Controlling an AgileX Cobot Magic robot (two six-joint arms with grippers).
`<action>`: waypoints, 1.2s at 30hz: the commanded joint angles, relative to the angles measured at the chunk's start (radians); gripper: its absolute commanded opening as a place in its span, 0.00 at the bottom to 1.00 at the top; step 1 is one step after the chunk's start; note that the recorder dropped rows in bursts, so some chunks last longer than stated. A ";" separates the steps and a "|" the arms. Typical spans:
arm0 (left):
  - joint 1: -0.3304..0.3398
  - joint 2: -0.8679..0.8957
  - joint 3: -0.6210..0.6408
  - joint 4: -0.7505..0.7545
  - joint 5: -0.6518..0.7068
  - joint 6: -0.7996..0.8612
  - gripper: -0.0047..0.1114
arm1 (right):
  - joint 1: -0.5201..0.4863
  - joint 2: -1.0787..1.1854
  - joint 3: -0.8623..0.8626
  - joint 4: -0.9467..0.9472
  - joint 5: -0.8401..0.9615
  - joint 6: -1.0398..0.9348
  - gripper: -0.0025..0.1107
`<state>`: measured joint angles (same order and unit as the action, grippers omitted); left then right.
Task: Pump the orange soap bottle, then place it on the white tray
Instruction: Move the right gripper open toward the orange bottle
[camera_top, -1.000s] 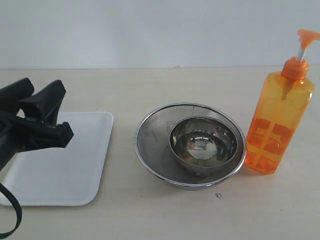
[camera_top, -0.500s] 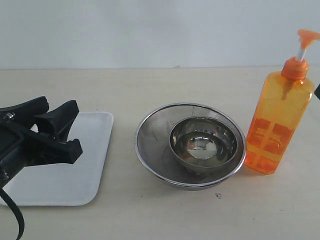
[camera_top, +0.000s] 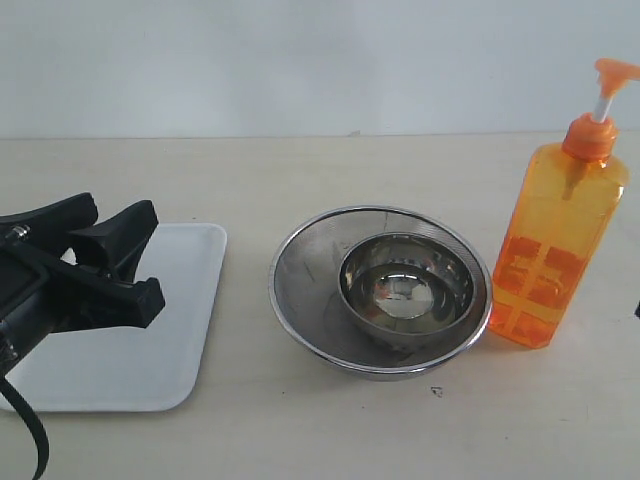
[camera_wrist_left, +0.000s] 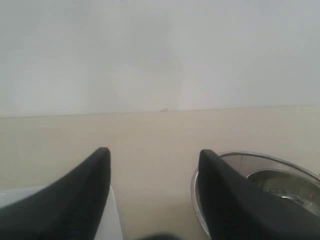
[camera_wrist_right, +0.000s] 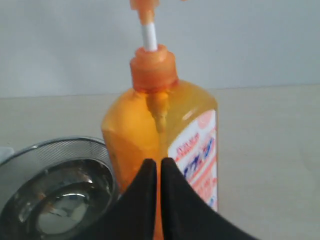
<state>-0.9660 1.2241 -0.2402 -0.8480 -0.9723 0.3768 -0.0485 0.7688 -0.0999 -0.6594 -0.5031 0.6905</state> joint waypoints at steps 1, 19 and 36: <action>0.003 -0.008 0.005 -0.001 0.001 -0.010 0.47 | 0.001 -0.003 0.090 0.264 -0.016 -0.240 0.02; 0.003 -0.008 0.005 -0.001 0.001 -0.010 0.47 | 0.392 0.010 0.100 0.756 -0.136 -0.743 0.02; 0.003 -0.008 0.005 -0.001 0.001 -0.010 0.47 | 0.720 0.059 0.086 1.111 -0.222 -0.964 0.93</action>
<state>-0.9660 1.2241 -0.2402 -0.8480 -0.9723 0.3768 0.6672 0.7987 -0.0053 0.4149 -0.7130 -0.2976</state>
